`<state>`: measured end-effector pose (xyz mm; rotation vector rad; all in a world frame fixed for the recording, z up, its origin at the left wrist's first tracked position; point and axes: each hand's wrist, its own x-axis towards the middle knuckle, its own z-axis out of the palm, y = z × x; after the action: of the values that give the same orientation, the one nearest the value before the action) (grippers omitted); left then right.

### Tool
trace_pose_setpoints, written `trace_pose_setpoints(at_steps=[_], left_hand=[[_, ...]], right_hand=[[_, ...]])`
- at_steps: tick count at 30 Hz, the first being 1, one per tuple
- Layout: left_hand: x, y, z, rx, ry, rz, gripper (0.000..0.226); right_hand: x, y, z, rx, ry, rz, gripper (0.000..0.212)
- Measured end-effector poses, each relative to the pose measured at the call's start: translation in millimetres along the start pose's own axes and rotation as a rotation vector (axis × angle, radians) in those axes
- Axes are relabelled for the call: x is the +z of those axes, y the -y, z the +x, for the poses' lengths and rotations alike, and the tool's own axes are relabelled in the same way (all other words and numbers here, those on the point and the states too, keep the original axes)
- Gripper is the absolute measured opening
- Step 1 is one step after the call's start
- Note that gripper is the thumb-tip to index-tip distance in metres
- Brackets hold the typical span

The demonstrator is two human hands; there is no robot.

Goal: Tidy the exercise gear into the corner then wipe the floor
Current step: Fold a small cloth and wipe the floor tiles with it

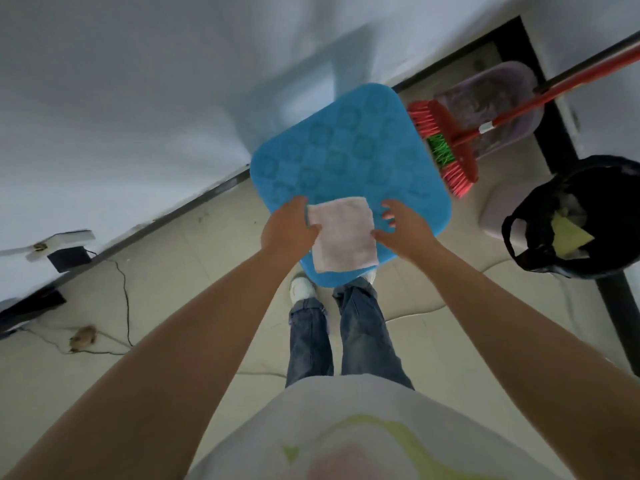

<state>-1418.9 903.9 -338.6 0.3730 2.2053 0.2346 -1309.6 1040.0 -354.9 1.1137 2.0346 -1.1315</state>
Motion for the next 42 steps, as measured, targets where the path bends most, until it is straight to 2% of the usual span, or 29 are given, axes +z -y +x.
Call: trace_pose_setpoints(at_steps=[3, 5, 8, 10, 12, 14, 16, 20, 23, 26, 29, 31, 34, 38, 42], left_hand=[[9, 0, 2, -0.003, -0.012, 0.167, 0.046], [22, 1, -13, 0.035, -0.013, 0.187, 0.041], [46, 9, -33, 0.085, 0.035, 0.2, 0.034], [58, 14, -41, 0.029, 0.035, 0.122, 0.039], [65, 16, -44, -0.125, -0.031, -0.09, 0.044], [69, 16, -45, -0.246, -0.093, -0.339, 0.042], [72, 16, -46, -0.289, -0.099, -0.469, 0.036], [80, 18, -50, -0.288, -0.062, -0.44, 0.03], [84, 22, -53, -0.228, -0.01, -0.343, 0.03], [75, 23, -52, -0.109, -0.068, -0.179, 0.039], [61, 18, -51, 0.123, -0.118, -0.017, 0.041], [48, 5, -56, 0.367, -0.12, 0.091, 0.04], [43, -15, -69, 0.802, -0.096, 0.247, 0.041], [52, -62, -120, 1.183, 0.084, 0.5, 0.054], [80, -107, -193, 1.287, 0.39, 0.734, 0.029]], right_hand=[[15, -7, -3, 0.037, -0.115, -0.124, 0.05], [26, -14, -16, 0.113, -0.16, -0.042, 0.041], [45, -18, -36, 0.178, -0.095, 0.207, 0.036], [51, -17, -42, 0.189, -0.113, 0.348, 0.032], [54, -17, -40, 0.199, -0.142, 0.395, 0.028], [53, -18, -39, 0.241, -0.156, 0.501, 0.023], [52, -20, -39, 0.289, -0.16, 0.646, 0.013], [57, -30, -40, 0.482, -0.124, 0.864, 0.03], [66, -33, -41, 0.467, -0.119, 0.808, 0.034], [67, -32, -50, 0.366, -0.247, 0.601, 0.034], [63, -31, -74, 0.227, -0.355, 0.441, 0.026], [55, -32, -99, 0.151, -0.411, 0.323, 0.009], [42, -42, -150, 0.073, -0.473, 0.124, 0.011], [31, -67, -238, 0.021, -0.562, 0.084, 0.004], [34, -107, -322, 0.186, -0.537, 0.155, 0.019]])
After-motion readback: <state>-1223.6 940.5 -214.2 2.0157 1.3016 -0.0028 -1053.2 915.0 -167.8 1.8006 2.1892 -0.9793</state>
